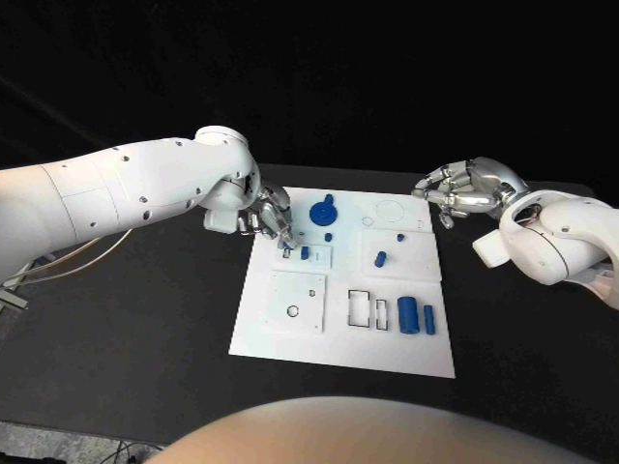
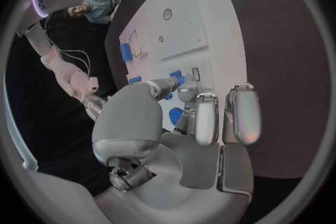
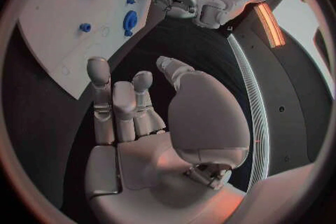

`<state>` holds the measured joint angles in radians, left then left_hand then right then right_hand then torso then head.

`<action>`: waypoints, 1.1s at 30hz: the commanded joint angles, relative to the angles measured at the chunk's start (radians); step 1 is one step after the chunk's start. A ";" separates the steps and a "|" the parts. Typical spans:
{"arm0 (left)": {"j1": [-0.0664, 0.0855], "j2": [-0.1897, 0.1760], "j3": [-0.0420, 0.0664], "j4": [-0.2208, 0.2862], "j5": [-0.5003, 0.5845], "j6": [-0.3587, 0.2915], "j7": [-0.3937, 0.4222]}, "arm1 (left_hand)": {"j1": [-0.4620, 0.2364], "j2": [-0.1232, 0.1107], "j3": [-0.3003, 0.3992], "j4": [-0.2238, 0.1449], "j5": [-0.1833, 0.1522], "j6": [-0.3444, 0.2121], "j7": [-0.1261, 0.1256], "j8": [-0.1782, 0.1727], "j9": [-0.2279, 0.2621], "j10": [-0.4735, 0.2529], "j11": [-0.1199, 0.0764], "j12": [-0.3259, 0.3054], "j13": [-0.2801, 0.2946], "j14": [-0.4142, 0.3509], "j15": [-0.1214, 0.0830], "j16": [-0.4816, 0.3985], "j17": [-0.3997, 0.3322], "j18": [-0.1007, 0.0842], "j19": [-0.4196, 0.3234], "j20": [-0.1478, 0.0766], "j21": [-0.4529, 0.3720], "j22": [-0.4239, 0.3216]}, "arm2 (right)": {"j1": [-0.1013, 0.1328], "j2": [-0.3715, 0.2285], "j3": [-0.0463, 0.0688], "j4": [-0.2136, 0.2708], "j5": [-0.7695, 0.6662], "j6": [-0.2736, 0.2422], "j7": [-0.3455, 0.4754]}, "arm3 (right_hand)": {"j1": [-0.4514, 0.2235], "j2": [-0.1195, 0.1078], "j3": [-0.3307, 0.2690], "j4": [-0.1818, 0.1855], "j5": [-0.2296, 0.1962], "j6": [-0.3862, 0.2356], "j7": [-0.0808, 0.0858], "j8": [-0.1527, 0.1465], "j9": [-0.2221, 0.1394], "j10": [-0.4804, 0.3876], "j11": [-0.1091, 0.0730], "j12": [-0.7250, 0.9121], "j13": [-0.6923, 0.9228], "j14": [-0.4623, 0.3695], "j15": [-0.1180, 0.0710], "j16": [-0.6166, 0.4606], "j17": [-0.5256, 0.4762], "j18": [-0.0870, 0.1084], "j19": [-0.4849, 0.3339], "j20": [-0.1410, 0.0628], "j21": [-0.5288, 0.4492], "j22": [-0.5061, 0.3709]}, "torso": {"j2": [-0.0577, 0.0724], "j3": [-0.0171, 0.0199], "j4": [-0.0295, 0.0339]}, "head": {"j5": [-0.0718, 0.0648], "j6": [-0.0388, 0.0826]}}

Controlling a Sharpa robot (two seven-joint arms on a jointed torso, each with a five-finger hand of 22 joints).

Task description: Assemble the parts on the task board

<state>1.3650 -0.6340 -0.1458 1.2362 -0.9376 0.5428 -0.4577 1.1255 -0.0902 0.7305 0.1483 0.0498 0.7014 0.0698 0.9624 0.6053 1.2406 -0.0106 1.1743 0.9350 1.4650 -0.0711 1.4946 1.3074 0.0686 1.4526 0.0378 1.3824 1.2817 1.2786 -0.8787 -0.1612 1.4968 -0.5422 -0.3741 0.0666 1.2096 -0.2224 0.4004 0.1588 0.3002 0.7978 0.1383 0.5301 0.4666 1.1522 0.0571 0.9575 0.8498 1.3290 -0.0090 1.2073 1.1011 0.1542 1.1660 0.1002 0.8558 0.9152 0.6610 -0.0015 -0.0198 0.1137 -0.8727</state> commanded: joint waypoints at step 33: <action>-0.023 -0.011 -0.008 0.009 -0.035 -0.001 -0.004 | -0.004 0.012 0.182 -0.172 0.003 0.012 -0.003 0.005 0.001 0.008 0.002 0.005 0.004 0.077 0.000 -0.002 0.174 -0.007 0.006 0.001 0.008 0.005 | -0.001 0.001 0.000 0.001 -0.006 0.004 0.008 | 0.008 0.004 -0.002 0.010 0.004 -0.009 0.001 -0.001 -0.002 -0.006 0.000 -0.004 0.000 -0.006 0.002 -0.003 -0.002 0.006 -0.010 0.000 -0.004 0.000 | 0.000 0.0004 -0.0002 | 0.003 0.000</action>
<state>1.3423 -0.6452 -0.1535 1.2416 -0.9673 0.5250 -0.4713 1.1210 -0.0844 0.7335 0.1510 0.0475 0.7029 0.0713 0.9663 0.6053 1.2404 -0.0105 1.1735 0.9383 1.4650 -0.0711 1.4946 1.3074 0.0687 1.4526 0.0377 1.3862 1.2860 1.2782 -0.8780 -0.1611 1.4972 -0.5422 -0.3745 0.0676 1.2096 -0.2224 0.3962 0.1630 0.3002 0.7977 0.1383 0.5300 0.4659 1.1522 0.0571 0.9575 0.8499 1.3290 -0.0090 1.2073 1.1003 0.1542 1.1660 0.1003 0.8559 0.9152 0.6606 -0.0014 -0.0203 0.1169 -0.8727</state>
